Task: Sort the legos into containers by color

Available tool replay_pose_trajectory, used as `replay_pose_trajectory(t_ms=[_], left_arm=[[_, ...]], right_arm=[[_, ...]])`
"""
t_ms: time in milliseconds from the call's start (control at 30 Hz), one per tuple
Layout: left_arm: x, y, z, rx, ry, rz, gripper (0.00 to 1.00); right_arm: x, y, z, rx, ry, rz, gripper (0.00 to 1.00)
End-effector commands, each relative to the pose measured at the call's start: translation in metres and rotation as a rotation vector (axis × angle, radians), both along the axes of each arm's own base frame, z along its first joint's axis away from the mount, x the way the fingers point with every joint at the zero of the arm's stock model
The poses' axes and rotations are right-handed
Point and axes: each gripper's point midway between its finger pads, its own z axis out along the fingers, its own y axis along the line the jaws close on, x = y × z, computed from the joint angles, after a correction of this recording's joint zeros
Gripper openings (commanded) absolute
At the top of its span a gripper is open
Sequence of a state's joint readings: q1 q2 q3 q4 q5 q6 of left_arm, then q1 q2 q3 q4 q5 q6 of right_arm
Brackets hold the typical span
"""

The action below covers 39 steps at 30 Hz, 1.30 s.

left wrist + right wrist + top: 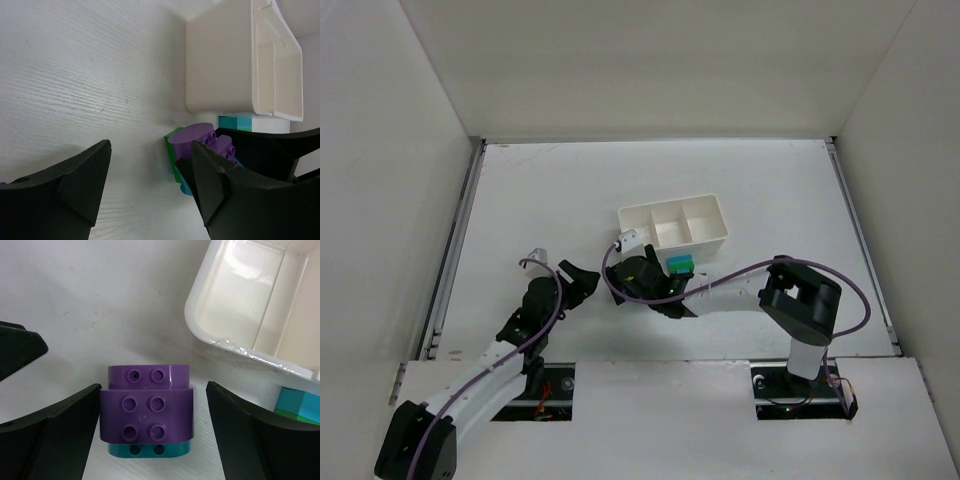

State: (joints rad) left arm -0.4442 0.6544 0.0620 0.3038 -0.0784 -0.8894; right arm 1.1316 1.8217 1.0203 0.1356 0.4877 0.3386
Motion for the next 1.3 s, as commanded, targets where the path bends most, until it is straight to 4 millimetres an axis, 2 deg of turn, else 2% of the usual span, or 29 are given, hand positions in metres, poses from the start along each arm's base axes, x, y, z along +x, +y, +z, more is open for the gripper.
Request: replay_pose_trajectory(t_ms=[0,100,300,400,567,733,867,967,1133,1267], left_arm=[[0.002,-0.001,0.006,-0.035,-0.029,0.000,0.63],[0.002,0.000,0.005,-0.031,-0.027,0.004,0.63],[0.001,-0.001,0.005,-0.044,-0.030,-0.002,0.64],[0.001,-0.007,0.014,-0.078,-0.050,-0.024,0.65],[0.000,-0.021,0.041,-0.182,-0.133,-0.067,0.66],[-0.006,-0.041,0.084,-0.347,-0.260,-0.139,0.68],[-0.020,-0.061,0.115,-0.411,-0.369,-0.232,0.71],[-0.027,-0.075,0.121,-0.414,-0.385,-0.289,0.73],[-0.032,-0.095,0.121,-0.352,-0.399,-0.342,0.72],[-0.029,-0.098,0.117,-0.301,-0.403,-0.329,0.72]], right_arm=[[0.005,0.006,0.015,0.009,-0.038,-0.019,0.87],[0.005,0.005,0.019,0.018,-0.041,-0.025,0.74],[0.001,0.009,0.047,0.108,-0.036,-0.019,0.70],[-0.006,0.010,0.061,0.168,-0.017,-0.001,0.71],[0.000,-0.003,0.090,0.326,0.048,-0.024,0.71],[0.014,-0.019,0.120,0.525,0.115,-0.077,0.71],[0.018,-0.023,0.143,0.693,0.183,-0.083,0.71],[0.019,-0.022,0.154,0.772,0.223,-0.074,0.71],[0.020,-0.019,0.155,0.817,0.249,-0.091,0.71],[0.017,-0.014,0.156,0.853,0.272,-0.081,0.71]])
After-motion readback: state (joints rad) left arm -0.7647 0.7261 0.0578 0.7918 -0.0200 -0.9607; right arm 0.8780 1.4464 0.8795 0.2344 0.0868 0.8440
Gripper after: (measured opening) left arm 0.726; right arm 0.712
